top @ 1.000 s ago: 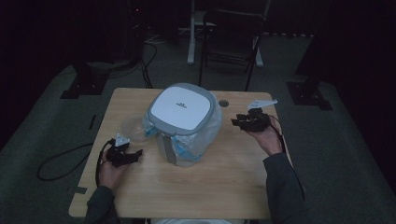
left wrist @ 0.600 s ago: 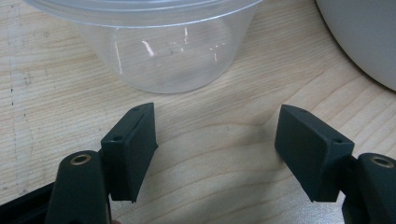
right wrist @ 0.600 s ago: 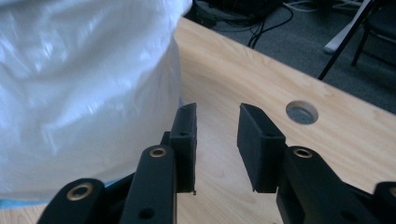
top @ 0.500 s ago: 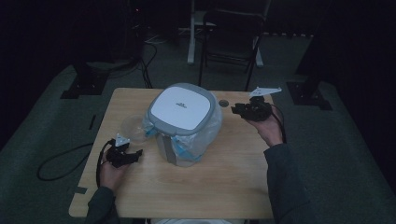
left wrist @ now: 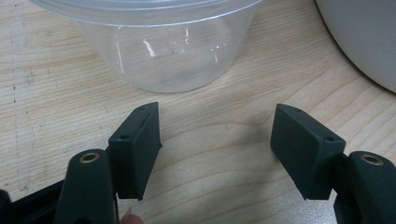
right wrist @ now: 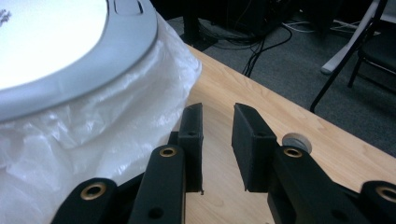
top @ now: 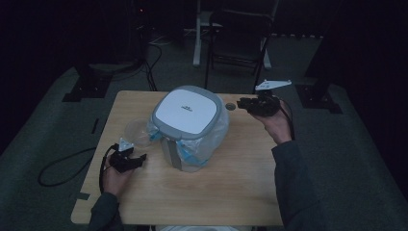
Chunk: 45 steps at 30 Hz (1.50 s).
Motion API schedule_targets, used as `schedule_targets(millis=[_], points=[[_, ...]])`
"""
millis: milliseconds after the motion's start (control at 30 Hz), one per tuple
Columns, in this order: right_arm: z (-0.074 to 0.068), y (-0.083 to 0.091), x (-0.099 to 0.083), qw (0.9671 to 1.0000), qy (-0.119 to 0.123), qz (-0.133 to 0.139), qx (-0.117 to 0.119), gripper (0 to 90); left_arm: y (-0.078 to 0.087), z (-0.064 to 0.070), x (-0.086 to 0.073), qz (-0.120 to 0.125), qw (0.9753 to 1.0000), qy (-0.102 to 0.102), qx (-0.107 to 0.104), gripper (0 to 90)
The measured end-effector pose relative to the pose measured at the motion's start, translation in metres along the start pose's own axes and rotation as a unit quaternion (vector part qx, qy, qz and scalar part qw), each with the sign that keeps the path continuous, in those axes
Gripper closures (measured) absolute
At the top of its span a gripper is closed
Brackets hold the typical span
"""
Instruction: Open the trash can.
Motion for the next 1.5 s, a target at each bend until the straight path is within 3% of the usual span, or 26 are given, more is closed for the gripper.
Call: schedule_targets(millis=[400,767,1100,1500], points=[[-0.007,-0.004,0.022,0.9999,0.011,0.006,0.005,75.8,0.000,0.003,0.000,-0.002,1.0000,-0.004,-0.003,26.9],[-0.017,-0.011,0.038,0.9995,0.024,0.007,0.020,89.7,0.000,0.004,-0.001,-0.003,1.0000,-0.006,-0.005,25.8],[-0.022,-0.026,0.045,0.9992,0.032,0.000,0.025,90.0,0.000,0.004,-0.001,-0.004,1.0000,-0.006,-0.006,25.2],[-0.031,-0.045,0.060,0.9986,0.030,0.000,0.043,89.9,-0.001,0.004,-0.002,-0.010,0.9999,-0.006,0.001,17.5]])
Point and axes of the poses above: each handheld gripper's, and its own axes: y roughly backward along the jaws, x roughly out of its top, z roughly to its right, the point moved 9 cm from there along -y, roughly forward along the jaws, and after that the axes turned 10 degrees about x, right-handed, at the moved point
